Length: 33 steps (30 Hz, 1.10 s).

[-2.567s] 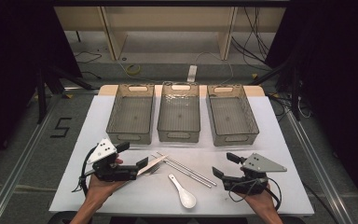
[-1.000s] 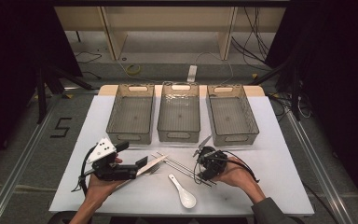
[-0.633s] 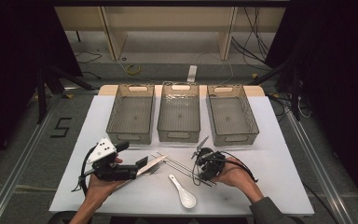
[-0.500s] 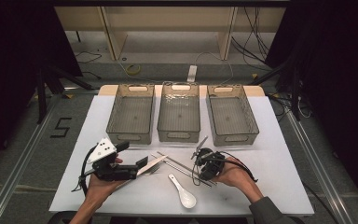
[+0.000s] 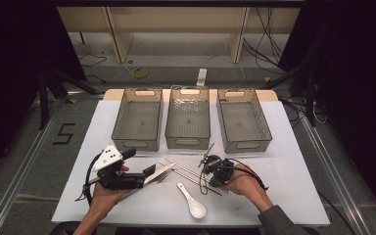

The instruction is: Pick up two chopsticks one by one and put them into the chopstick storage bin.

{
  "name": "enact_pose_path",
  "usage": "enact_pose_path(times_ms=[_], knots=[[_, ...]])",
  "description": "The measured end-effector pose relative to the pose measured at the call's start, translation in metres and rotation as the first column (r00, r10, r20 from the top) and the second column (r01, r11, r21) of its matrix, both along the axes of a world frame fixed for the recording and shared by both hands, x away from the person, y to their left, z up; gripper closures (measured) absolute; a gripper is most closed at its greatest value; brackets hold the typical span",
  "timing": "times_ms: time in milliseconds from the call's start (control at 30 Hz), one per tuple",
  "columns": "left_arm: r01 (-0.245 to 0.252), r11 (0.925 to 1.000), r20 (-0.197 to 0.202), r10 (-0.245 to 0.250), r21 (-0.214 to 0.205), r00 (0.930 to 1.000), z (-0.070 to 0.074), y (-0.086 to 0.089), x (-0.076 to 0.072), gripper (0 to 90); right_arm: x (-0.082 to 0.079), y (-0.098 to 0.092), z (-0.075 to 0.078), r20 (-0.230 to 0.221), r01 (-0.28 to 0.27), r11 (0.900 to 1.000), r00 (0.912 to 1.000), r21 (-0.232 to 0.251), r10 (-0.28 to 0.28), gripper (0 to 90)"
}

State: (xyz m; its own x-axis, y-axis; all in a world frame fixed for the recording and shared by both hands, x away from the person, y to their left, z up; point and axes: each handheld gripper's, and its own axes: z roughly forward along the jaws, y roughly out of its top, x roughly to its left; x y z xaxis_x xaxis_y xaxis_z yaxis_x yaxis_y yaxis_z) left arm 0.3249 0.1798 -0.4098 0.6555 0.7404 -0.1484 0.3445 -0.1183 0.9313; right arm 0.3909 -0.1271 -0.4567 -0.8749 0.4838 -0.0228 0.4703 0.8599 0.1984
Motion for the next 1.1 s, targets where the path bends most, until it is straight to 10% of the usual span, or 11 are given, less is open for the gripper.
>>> enact_pose_path(times_ms=[1100], knots=[[0.011, 0.9999, -0.008, -0.011, 0.009, 0.9999, 0.0, -0.001, 0.002, 8.0, -0.003, -0.018, 0.034, 0.126, -0.032, 0.9984, 0.9917, 0.048, 0.026, 85.8]])
